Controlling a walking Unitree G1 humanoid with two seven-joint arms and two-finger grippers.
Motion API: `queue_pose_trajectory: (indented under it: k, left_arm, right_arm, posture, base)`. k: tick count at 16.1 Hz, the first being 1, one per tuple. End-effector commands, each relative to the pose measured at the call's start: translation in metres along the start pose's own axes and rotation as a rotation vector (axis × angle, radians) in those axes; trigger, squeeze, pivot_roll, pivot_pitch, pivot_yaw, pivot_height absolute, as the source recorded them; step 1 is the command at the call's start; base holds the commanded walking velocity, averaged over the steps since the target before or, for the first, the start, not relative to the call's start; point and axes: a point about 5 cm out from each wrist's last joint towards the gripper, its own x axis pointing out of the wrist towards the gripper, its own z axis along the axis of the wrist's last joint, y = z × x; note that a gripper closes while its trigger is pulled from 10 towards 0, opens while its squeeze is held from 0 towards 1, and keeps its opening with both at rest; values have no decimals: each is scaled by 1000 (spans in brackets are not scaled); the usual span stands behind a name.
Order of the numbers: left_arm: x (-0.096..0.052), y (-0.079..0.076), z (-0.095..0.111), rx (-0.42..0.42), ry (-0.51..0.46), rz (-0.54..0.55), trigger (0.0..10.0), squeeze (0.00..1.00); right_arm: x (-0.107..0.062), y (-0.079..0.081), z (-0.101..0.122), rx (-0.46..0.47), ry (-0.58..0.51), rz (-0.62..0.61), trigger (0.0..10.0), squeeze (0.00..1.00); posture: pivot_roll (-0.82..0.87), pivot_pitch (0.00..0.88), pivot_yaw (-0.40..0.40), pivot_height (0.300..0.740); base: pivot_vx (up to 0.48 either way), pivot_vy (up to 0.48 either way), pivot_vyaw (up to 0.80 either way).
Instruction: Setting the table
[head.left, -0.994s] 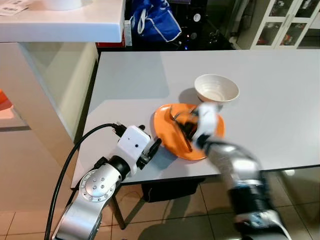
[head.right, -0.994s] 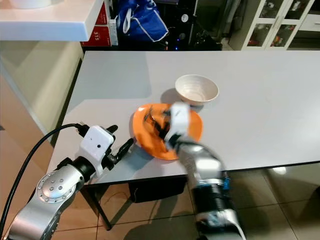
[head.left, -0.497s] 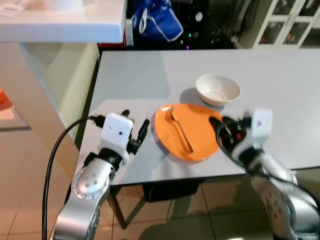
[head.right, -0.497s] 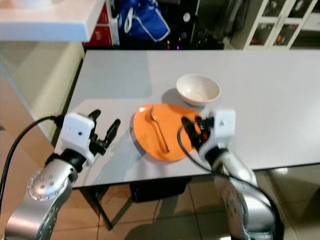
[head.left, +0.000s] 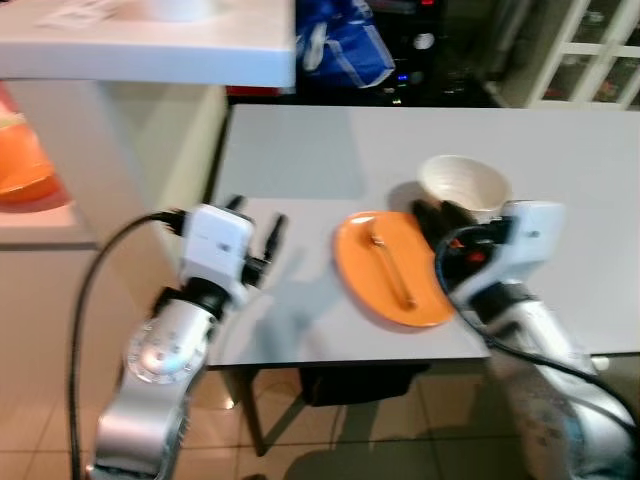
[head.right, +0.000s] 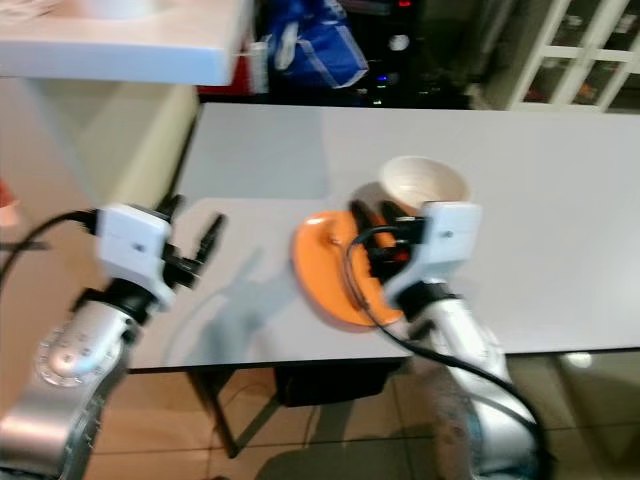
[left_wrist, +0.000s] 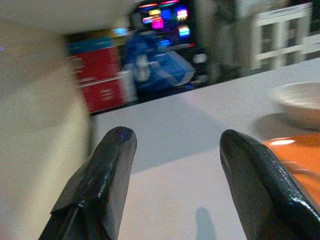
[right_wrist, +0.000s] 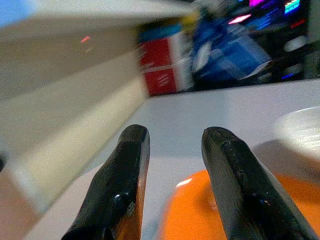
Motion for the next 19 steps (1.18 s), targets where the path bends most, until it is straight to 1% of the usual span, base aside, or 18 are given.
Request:
queue_pose_trajectory:
  k: [1, 2, 3, 4, 6, 9, 11, 14, 15, 16, 18, 19]
  left_arm:
    - [7, 4, -1, 7, 14, 19, 10000, 0]
    - [12, 4, -3, 38, 16, -12, 10000, 0]
    - [15, 4, -3, 48, 18, -19, 10000, 0]
    - [23, 6, 0, 65, 12, -13, 10000, 0]
    - [29, 7, 3, 72, 7, -19, 10000, 0]
    - [36, 7, 3, 72, 9, -4, 10000, 0]
    - [36, 7, 2, 75, 13, 3, 10000, 0]
    - [35, 11, 1, 53, 22, 42, 10000, 0]
    - [35, 9, -4, 41, 33, 50, 10000, 0]
    - [34, 7, -6, 41, 38, 43, 10000, 0]
    - [34, 2, -4, 35, 26, 32, 10000, 0]
    - [35, 2, -3, 30, 22, 32, 10000, 0]
  right_arm:
    - [3, -4, -2, -19, 20, -37, 10000, 0]
    - [8, -1, -1, -7, 14, -47, 10000, 0]
    - [9, -1, -2, 5, 11, -54, 10000, 0]
    - [10, -6, -8, 18, 30, -92, 10000, 0]
    - [14, -8, -12, 21, 51, -105, 10000, 0]
    - [19, -6, -16, 20, 76, -78, 10000, 0]
    - [19, -6, -18, 21, 84, -77, 10000, 0]
    - [21, -6, -20, 20, 94, -84, 10000, 0]
    - [20, -10, -21, -12, 106, -98, 10000, 0]
    - [18, -14, -23, -24, 113, -121, 10000, 0]
    - [15, -19, -23, -36, 114, -149, 10000, 0]
    - [16, -19, -23, -50, 116, -147, 10000, 0]
  posture:
    - [-4, 0, 15, 740]
    - [-1, 0, 27, 740]
    - [1, 0, 33, 740]
    - [15, 0, 39, 740]
    - [24, 0, 44, 740]
    - [36, 0, 34, 740]
    - [38, 0, 28, 740]
    - [22, 0, 27, 740]
    - [1, 0, 31, 740]
    - [-1, 0, 28, 740]
    - [4, 0, 21, 740]
    - [3, 0, 17, 740]
  base:
    - [0, 352, 0]
    - [0, 349, 0]
    - [0, 356, 0]
    - [0, 382, 0]
    - [0, 401, 0]
    - [0, 442, 0]
    - [0, 446, 0]
    - [0, 446, 0]
    - [0, 442, 0]
    - [0, 442, 0]
    - [0, 446, 0]
    - [0, 450, 0]
